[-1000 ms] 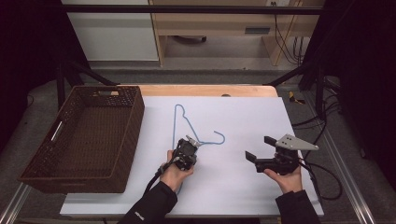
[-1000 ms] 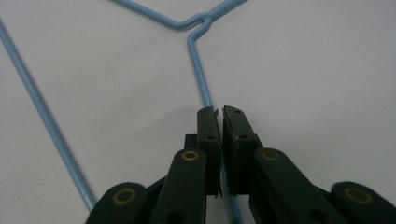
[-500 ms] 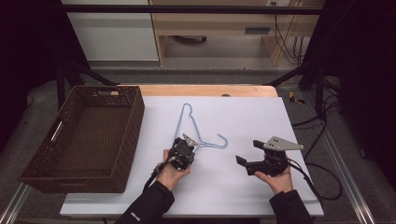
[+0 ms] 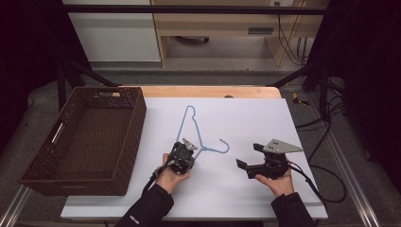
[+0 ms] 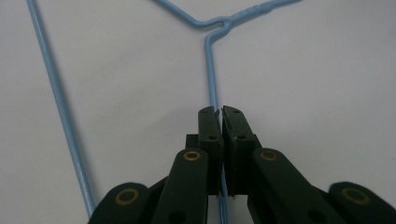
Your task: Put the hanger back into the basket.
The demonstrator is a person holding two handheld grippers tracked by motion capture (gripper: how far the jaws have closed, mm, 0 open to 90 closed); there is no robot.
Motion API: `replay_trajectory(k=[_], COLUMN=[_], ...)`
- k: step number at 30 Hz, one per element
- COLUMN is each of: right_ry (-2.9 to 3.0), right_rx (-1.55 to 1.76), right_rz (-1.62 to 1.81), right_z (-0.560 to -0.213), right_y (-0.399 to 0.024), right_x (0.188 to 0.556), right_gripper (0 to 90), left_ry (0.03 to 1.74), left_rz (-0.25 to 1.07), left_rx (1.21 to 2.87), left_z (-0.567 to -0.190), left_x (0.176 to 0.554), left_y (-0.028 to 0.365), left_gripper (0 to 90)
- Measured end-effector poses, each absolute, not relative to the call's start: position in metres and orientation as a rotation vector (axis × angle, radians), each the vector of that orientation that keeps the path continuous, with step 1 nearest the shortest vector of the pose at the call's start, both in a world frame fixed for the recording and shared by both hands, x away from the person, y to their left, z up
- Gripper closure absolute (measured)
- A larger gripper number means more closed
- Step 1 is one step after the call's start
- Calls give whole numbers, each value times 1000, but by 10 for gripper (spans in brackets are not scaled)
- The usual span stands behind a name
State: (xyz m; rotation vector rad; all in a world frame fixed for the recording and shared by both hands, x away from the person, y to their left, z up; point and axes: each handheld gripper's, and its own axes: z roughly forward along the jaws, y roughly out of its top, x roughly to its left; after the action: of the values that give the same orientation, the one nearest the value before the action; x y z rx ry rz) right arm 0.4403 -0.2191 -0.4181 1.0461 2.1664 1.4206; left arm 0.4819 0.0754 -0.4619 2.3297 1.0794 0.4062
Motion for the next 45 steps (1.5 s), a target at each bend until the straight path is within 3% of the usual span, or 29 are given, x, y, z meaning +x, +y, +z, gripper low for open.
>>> replay_trajectory(k=[7, 14, 26, 35, 45], right_ry=[2160, 2144, 2136, 2146, 2163], right_rx=[1045, 1047, 1047, 1044, 1041], right_rz=[1421, 1427, 1440, 1433, 1445], right_z=[-416, -414, -412, -413, -417], right_y=[-221, -223, -225, -225, -219], right_x=[440, 439, 439, 439, 441], right_gripper=[87, 85, 85, 85, 93], left_ry=[1060, 1045, 1071, 1101, 1036], left_rz=[412, 434, 430, 451, 470], left_rx=[2348, 2363, 2376, 2329, 2245], left_z=[-461, -460, -462, -462, -436], left_x=[482, 492, 496, 492, 479], left_y=[73, 61, 54, 55, 71], left_gripper=[864, 766, 863, 872, 873])
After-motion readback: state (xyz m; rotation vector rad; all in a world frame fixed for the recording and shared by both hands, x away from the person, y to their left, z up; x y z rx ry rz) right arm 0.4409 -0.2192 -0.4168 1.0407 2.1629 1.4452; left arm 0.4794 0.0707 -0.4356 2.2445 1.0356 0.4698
